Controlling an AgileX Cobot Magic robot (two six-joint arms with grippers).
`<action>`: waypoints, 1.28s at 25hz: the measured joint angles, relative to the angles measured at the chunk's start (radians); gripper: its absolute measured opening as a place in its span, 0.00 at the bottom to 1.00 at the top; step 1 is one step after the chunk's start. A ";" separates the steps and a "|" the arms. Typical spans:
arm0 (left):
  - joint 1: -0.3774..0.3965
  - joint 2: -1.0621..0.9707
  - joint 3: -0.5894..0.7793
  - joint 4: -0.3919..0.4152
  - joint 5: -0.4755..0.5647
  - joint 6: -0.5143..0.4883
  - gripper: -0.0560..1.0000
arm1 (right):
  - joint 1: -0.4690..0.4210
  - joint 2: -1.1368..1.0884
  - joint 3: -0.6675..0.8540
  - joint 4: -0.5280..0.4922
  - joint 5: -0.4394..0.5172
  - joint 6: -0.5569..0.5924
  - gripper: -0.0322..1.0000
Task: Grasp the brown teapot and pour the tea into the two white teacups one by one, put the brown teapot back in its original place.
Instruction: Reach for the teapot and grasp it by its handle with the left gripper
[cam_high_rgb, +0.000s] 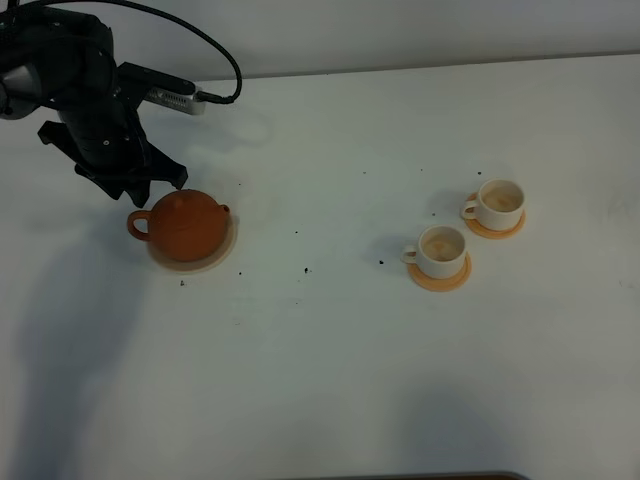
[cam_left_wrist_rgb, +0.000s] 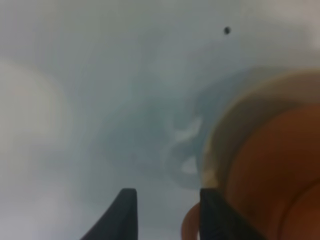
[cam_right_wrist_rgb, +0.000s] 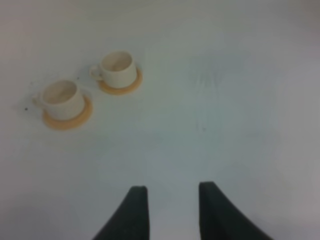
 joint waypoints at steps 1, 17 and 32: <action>0.002 0.000 0.009 0.003 -0.004 -0.004 0.34 | 0.000 0.000 0.000 0.000 0.000 0.000 0.26; 0.008 0.000 0.033 -0.054 0.049 -0.017 0.34 | 0.000 0.000 0.000 0.000 0.000 0.000 0.26; 0.008 0.000 0.034 -0.116 0.220 -0.050 0.34 | 0.000 0.000 0.000 0.000 0.000 0.000 0.26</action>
